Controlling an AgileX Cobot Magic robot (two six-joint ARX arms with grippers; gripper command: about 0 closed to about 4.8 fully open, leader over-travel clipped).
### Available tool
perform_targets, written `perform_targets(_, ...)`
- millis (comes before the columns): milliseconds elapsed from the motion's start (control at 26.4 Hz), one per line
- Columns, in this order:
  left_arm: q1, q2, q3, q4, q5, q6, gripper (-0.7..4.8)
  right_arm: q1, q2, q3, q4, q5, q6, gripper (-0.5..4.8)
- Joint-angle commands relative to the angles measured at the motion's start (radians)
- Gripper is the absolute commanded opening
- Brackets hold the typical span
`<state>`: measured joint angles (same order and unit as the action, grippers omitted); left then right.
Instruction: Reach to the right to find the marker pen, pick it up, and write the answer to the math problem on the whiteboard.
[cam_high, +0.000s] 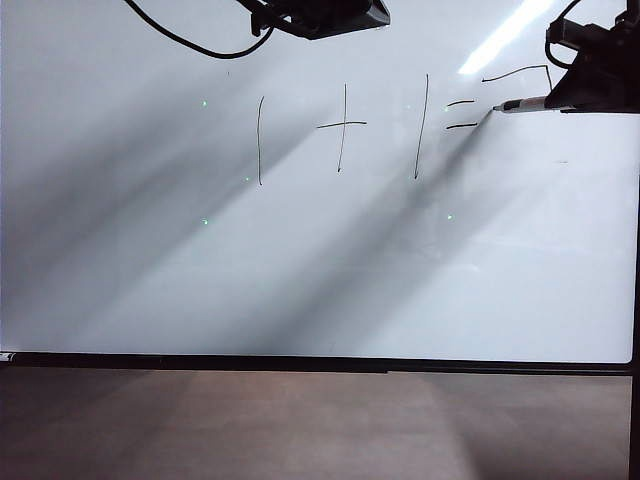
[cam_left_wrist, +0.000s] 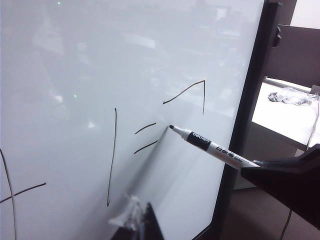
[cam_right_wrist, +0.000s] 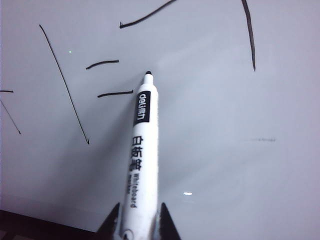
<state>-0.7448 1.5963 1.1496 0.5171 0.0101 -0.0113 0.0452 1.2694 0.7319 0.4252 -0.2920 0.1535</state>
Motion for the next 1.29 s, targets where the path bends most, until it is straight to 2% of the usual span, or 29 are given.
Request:
perform_targets(38,-0.001,-0.004,0.002,0.006,0.002,0.008,-0.04,0.002,-0.002,0.008,0.013,-0.006,0.005,-0.03)
perform_targets(719,-0.001,-0.004,0.002,0.006,0.002,0.007,-0.05,-0.005,-0.002,0.008,0.013,0.032,0.000,-0.03)
perform_targets(1286,-0.001,-0.004,0.002,0.000,0.002,0.007,-0.04,-0.116,0.000,0.007,0.011,0.033,0.000,-0.03)
